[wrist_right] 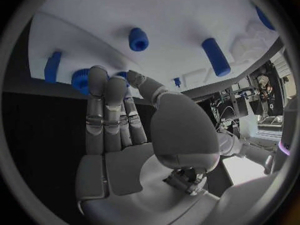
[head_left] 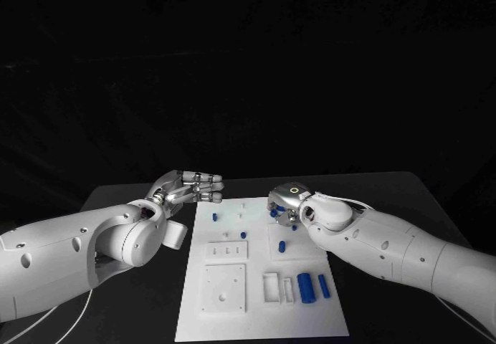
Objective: Assemble the parts on the task board
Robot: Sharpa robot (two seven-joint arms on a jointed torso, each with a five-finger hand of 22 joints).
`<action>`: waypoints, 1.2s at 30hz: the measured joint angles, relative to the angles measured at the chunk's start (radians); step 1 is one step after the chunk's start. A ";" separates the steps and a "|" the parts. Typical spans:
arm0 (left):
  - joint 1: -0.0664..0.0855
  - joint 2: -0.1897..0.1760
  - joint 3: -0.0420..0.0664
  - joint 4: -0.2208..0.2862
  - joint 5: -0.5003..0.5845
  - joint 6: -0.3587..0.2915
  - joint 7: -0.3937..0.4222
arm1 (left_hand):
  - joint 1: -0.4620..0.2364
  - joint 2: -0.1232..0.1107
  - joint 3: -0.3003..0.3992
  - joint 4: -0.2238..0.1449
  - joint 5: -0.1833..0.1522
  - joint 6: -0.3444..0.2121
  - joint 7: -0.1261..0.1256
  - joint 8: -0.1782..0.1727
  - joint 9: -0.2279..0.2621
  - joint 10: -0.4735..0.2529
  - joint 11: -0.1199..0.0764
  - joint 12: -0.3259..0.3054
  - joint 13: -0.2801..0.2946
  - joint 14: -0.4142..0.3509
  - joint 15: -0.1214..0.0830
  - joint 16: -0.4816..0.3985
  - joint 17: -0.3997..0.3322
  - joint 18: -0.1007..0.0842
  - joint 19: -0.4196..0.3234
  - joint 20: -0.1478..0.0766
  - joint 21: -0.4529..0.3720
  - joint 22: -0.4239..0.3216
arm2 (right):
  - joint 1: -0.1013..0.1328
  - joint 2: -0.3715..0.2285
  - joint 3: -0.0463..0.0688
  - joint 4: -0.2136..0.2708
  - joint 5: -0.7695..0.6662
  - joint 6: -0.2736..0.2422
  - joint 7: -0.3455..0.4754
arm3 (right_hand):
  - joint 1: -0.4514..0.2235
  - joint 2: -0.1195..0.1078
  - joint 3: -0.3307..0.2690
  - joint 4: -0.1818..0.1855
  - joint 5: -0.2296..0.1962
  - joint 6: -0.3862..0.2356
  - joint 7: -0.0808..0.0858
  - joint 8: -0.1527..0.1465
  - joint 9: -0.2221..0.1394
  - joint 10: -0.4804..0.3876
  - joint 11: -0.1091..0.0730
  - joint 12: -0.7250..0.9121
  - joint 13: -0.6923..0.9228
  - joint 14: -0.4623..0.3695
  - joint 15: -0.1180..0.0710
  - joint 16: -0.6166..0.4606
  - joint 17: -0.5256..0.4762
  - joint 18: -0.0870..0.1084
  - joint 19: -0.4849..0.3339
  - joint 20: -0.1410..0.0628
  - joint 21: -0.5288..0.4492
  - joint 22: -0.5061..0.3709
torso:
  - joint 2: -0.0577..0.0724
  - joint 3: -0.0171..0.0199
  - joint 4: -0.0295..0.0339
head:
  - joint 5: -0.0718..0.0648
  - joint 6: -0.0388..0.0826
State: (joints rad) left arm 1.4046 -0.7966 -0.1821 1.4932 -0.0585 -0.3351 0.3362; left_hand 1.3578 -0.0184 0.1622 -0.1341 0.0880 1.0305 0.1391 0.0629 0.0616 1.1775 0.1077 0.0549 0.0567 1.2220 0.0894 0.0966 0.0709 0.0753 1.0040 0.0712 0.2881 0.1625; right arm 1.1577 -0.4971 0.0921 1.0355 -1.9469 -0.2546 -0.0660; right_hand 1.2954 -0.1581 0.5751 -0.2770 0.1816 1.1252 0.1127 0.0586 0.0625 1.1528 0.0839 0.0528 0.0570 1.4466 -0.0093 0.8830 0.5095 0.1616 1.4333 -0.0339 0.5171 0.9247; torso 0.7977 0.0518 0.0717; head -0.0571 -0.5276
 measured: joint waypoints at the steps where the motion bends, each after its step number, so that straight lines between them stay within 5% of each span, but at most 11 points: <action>1: 0.000 0.000 0.000 0.000 0.000 0.000 0.000 | 0.000 0.000 0.000 0.000 0.000 0.000 0.000 0.000 0.000 0.000 0.000 0.000 0.000 0.000 0.000 0.000 0.000 0.000 0.000 0.000 0.000 0.000 | 0.000 0.000 0.000 0.000 -0.001 0.000 -0.001 | 0.000 0.000 0.006 0.000 -0.004 0.007 0.000 0.000 0.000 0.005 0.000 0.000 0.000 -0.003 -0.003 0.000 0.000 0.000 0.001 -0.001 0.000 0.003 | 0.000 0.0001 0.0000 | 0.000 0.000; 9: 0.000 0.000 0.000 -0.001 -0.001 0.003 -0.003 | 0.000 0.000 0.000 0.000 0.000 0.000 0.000 0.000 0.000 0.000 0.000 0.000 0.000 0.000 0.000 0.000 0.000 0.000 0.000 0.000 0.000 0.000 | 0.000 0.001 0.000 0.000 -0.008 0.000 -0.006 | -0.011 0.011 0.022 0.005 -0.031 0.045 -0.005 0.000 0.001 0.054 -0.015 0.000 0.001 -0.007 -0.007 0.005 0.003 0.001 0.002 -0.002 0.004 0.036 | 0.005 0.0003 0.0002 | -0.001 0.002; 18: 0.000 0.001 0.000 -0.002 -0.001 0.006 -0.005 | 0.000 0.000 0.000 0.000 0.000 0.000 0.000 0.000 0.000 0.000 0.000 0.000 0.000 0.000 0.000 0.000 0.000 0.000 0.000 0.000 0.000 0.000 | 0.000 0.001 0.000 0.004 -0.014 -0.027 -0.014 | -0.005 0.040 0.045 0.017 -0.121 0.111 -0.021 0.002 0.005 0.140 -0.036 -0.002 0.002 -0.009 -0.024 0.010 0.006 -0.009 0.017 -0.018 0.159 0.160 | 0.007 0.0001 -0.0002 | 0.000 0.003; 26: 0.000 0.000 0.000 -0.003 -0.002 0.007 -0.007 | 0.000 0.000 0.000 0.000 0.000 0.000 0.000 0.000 0.000 0.000 0.000 0.000 0.000 0.000 0.000 0.000 0.000 0.000 0.000 0.000 0.000 0.000 | 0.000 0.002 0.000 0.023 -0.024 -0.083 -0.029 | -0.002 0.043 0.064 0.023 -0.128 0.148 -0.034 0.002 0.009 0.167 -0.034 0.005 0.001 -0.006 -0.037 -0.003 0.007 -0.038 0.003 -0.039 0.188 0.217 | 0.009 -0.0003 -0.0006 | 0.005 0.006; 36: 0.001 0.000 0.000 -0.010 -0.003 0.008 -0.008 | 0.000 0.000 -0.004 -0.004 0.000 0.000 0.000 0.000 0.000 0.000 0.000 0.000 0.000 0.000 0.000 0.000 0.000 0.000 -0.004 0.004 0.004 -0.003 | 0.011 0.037 0.001 0.040 -0.037 -0.132 -0.060 | 0.003 0.048 0.064 0.023 -0.131 0.151 -0.037 0.001 0.008 0.167 -0.035 0.005 0.002 -0.006 -0.037 -0.009 0.018 -0.039 0.003 -0.039 0.182 0.248 | 0.011 -0.0015 -0.0004 | 0.017 0.013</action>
State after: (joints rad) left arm 1.4055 -0.7961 -0.1821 1.4836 -0.0612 -0.3275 0.3283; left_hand 1.3578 -0.0184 0.1581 -0.1382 0.0880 1.0305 0.1391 0.0629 0.0613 1.1775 0.1078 0.0549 0.0567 1.2220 0.0894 0.0966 0.0710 0.0758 1.0004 0.0749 0.2919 0.1594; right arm 1.1683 -0.4599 0.0932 1.0753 -1.9835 -0.3867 -0.1259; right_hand 1.2983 -0.1105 0.6393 -0.2538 0.0501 1.2765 0.0753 0.0599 0.0710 1.3197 0.0492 0.0577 0.0586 1.4406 -0.0461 0.8743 0.5271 0.1222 1.4364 -0.0733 0.6991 1.1723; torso 0.8091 0.0502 0.0713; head -0.0404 -0.5147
